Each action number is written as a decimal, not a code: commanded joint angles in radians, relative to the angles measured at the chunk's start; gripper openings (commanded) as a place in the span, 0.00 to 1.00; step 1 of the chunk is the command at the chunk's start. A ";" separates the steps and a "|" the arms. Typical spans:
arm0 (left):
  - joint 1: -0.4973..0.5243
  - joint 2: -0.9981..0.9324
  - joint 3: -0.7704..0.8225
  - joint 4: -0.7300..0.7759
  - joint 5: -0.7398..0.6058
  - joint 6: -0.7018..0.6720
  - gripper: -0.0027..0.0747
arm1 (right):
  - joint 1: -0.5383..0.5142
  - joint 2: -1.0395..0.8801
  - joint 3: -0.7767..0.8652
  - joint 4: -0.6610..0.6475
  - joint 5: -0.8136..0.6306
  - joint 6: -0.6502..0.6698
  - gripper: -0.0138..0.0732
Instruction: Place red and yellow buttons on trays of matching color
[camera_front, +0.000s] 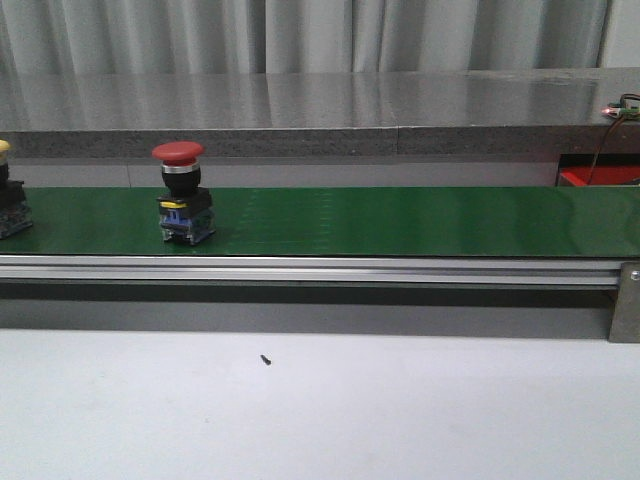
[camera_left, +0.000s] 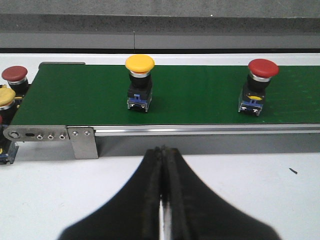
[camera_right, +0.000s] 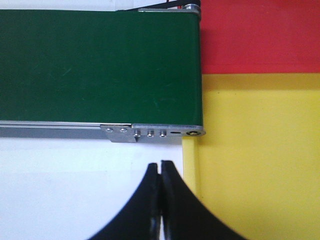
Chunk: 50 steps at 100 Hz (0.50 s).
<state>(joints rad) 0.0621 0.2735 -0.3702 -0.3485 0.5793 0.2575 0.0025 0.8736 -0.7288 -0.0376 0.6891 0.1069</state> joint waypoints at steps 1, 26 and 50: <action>-0.009 0.009 -0.027 -0.024 -0.068 -0.003 0.01 | 0.002 -0.001 -0.037 0.001 -0.061 0.000 0.02; -0.009 0.009 -0.027 -0.024 -0.068 -0.003 0.01 | 0.002 -0.001 -0.038 0.001 -0.052 -0.002 0.02; -0.009 0.009 -0.027 -0.024 -0.068 -0.003 0.01 | 0.045 0.066 -0.135 0.007 0.045 -0.059 0.06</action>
<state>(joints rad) 0.0621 0.2735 -0.3702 -0.3492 0.5793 0.2575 0.0268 0.9159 -0.7939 -0.0376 0.7491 0.0759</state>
